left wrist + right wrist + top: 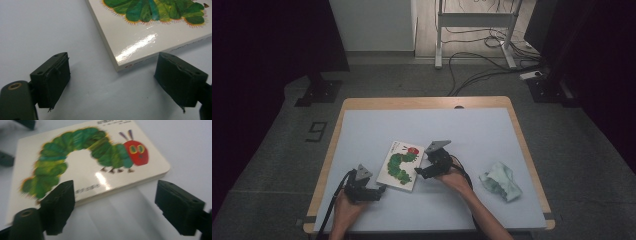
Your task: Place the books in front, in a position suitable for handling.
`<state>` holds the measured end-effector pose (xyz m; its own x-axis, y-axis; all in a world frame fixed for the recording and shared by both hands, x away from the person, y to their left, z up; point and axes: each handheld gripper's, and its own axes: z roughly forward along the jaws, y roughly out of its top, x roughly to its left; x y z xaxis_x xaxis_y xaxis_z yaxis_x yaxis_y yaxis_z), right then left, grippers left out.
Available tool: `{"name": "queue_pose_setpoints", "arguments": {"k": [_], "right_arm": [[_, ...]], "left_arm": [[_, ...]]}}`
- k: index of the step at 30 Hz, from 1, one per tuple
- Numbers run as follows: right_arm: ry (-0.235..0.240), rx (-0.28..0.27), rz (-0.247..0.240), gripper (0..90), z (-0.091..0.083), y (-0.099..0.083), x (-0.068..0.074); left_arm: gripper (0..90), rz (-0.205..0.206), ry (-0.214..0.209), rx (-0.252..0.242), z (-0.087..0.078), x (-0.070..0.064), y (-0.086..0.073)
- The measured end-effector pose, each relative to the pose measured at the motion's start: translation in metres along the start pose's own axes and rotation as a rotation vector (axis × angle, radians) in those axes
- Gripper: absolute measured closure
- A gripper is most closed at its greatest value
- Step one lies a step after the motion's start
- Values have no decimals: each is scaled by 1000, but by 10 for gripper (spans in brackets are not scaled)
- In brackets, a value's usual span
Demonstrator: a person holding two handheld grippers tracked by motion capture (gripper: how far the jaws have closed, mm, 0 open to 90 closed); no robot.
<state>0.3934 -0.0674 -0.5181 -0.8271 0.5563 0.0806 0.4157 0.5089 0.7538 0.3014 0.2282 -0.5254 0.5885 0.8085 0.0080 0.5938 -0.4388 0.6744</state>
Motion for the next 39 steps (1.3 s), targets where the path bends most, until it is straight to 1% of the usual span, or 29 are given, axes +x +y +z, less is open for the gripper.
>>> {"name": "queue_pose_setpoints", "arguments": {"k": [1,2,3,4,5,6,7,10,11,14,17,20,22,23,30,31,33,34,35,39], "right_arm": [[1,9,10,129,6,4,-7],[1,9,10,129,6,4,-7],[3,20,9,120,12,7,-13],[3,20,9,120,12,7,-13],[11,13,21,117,17,10,-17],[11,13,21,117,17,10,-17],[11,9,19,111,21,13,-22],[15,9,16,101,25,17,-26],[23,11,20,96,30,20,-29],[29,16,25,82,34,23,-32],[62,17,39,79,41,26,-36],[81,12,45,68,45,26,-37],[88,12,42,73,45,27,-37],[98,19,36,93,44,27,-36],[94,37,34,95,41,26,-36],[93,48,38,95,38,25,-35],[92,51,33,95,37,25,-35],[92,60,33,96,34,23,-34],[95,63,32,98,30,19,-34],[91,62,33,98,23,13,-33]], "left_arm": [[119,-9,-5,3,0,1,0],[119,-9,-5,3,0,1,0],[119,-11,-4,0,0,1,-1],[119,-11,-4,0,0,1,-1],[119,-12,-4,0,0,1,-1],[119,-12,-4,0,0,1,-1],[119,-12,-4,0,0,1,-1],[118,-12,-4,0,0,1,-1],[116,-11,-3,1,0,1,-1],[116,-10,-3,0,0,1,-1],[114,-10,-3,0,0,1,-1],[113,-8,-3,1,1,1,-1],[109,-10,-3,2,1,1,0],[91,-14,0,5,2,2,0],[42,-21,3,23,4,6,2],[27,-25,4,27,5,8,3],[23,-27,5,27,5,10,4],[19,-26,6,31,5,11,4],[8,-31,9,32,6,12,5],[0,-35,13,36,9,17,7]]}}
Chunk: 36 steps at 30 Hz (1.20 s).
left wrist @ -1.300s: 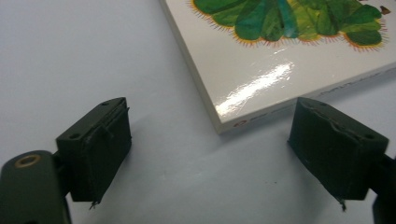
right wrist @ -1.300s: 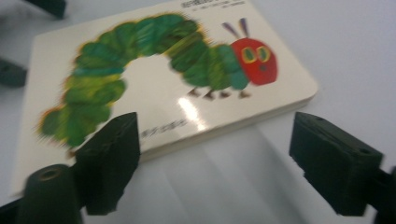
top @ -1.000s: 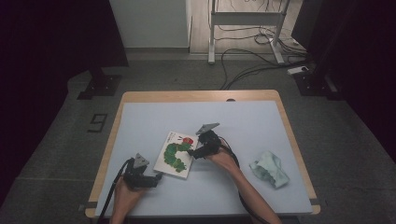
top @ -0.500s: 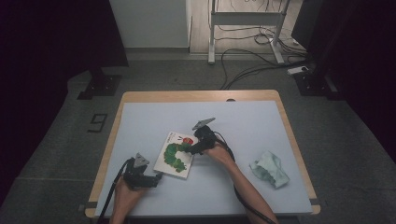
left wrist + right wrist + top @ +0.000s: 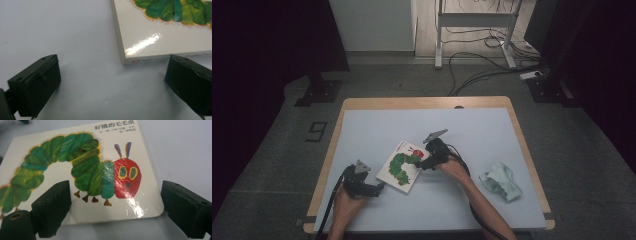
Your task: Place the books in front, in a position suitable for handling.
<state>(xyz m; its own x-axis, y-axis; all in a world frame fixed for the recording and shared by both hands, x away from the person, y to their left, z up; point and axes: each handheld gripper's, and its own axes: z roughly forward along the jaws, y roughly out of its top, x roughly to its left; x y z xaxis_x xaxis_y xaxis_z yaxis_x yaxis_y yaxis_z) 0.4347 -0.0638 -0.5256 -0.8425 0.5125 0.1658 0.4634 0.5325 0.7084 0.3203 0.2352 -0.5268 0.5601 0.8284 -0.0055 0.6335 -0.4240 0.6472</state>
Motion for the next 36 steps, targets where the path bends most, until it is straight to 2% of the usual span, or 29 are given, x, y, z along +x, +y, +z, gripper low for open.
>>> {"name": "queue_pose_setpoints", "arguments": {"k": [6,12,14,16,18,20,26,30,34,35,36], "right_arm": [[-11,-6,12,98,-13,-14,6],[-15,-13,14,98,-24,-28,13],[-38,-15,-5,96,-28,-36,21],[-40,-21,8,92,-31,-39,25],[-39,-23,7,92,-32,-41,26],[-35,-30,16,92,-37,-47,30],[-32,-32,17,94,-43,-55,37],[-44,-34,-3,105,-47,-61,41],[-55,-33,-24,109,-48,-63,43],[-56,-30,-33,116,-49,-63,42],[-54,-31,-33,122,-49,-64,42]], "left_arm": [[0,6,-3,1,4,6,5],[0,46,-34,10,8,11,10],[0,53,-35,13,8,11,11],[3,55,-38,13,7,10,11],[18,64,-47,7,6,9,10],[83,73,-54,3,5,8,10],[154,93,-66,-10,3,4,10],[242,127,-102,-28,2,3,9],[263,141,-125,-34,2,3,10],[256,145,-145,-35,3,4,10],[217,141,-230,-48,5,3,11]]}}
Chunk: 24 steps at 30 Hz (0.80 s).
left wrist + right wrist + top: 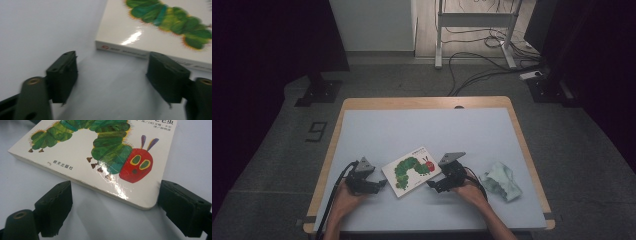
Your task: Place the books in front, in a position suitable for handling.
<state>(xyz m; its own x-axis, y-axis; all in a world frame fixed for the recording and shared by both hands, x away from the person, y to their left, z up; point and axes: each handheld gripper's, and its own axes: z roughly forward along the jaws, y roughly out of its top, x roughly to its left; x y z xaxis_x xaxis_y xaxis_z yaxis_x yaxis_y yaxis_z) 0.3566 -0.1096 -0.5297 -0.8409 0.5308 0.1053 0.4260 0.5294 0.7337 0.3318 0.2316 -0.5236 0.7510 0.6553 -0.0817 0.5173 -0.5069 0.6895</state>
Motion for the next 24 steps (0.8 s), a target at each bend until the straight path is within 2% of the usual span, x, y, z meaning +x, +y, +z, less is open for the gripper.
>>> {"name": "queue_pose_setpoints", "arguments": {"k": [1,2,5,7,9,11,12,13,17,24], "right_arm": [[10,-6,8,122,-1,-1,-1],[15,-3,7,125,-2,-1,-2],[18,-1,1,125,-3,-2,-2],[22,-3,-4,125,-4,-4,-2],[22,-5,-7,125,-5,-4,-2],[25,-4,-8,126,-5,-4,-2],[26,-5,-9,126,-5,-4,-2],[28,-3,-7,126,-5,-4,-3],[22,5,-14,125,-4,-3,-3],[20,-2,-6,121,-5,-4,-2]], "left_arm": [[169,14,-12,2,1,-2,1],[152,16,-7,-1,2,-3,3],[144,23,-29,-14,3,-5,9],[143,23,-64,-33,4,-5,12],[93,40,-52,-27,6,-9,12],[92,38,-50,-18,6,-9,13],[90,32,-24,-19,6,-7,14],[84,22,-19,-20,6,-5,15],[90,-13,-98,-23,16,1,18],[74,-25,-90,6,18,-10,21]]}}
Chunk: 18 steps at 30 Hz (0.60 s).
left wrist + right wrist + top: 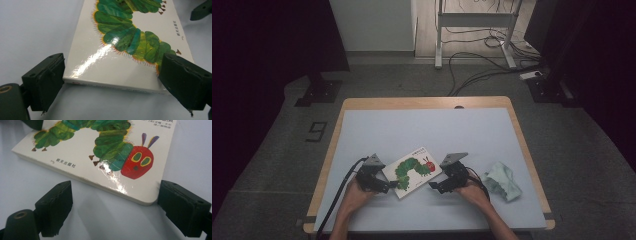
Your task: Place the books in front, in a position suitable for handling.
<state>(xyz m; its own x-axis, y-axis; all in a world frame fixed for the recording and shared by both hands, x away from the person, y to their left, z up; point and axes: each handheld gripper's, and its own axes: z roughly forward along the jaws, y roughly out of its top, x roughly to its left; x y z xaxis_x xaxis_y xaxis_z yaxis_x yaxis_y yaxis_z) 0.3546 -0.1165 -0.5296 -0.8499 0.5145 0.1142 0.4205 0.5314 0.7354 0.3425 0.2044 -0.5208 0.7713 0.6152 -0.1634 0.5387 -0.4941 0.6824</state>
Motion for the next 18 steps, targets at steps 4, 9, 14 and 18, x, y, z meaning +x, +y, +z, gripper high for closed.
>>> {"name": "queue_pose_setpoints", "arguments": {"k": [4,9,14,18], "right_arm": [[-2,-4,11,118,-3,-3,1],[-6,7,7,128,-6,-4,3],[-26,34,-21,127,-15,-4,6],[-42,30,-25,128,-29,-4,10]], "left_arm": [[64,14,-27,2,4,-12,-1],[57,30,15,7,0,-18,-1],[3,49,100,39,-11,-29,-9],[0,40,120,24,-20,-34,-20]]}}
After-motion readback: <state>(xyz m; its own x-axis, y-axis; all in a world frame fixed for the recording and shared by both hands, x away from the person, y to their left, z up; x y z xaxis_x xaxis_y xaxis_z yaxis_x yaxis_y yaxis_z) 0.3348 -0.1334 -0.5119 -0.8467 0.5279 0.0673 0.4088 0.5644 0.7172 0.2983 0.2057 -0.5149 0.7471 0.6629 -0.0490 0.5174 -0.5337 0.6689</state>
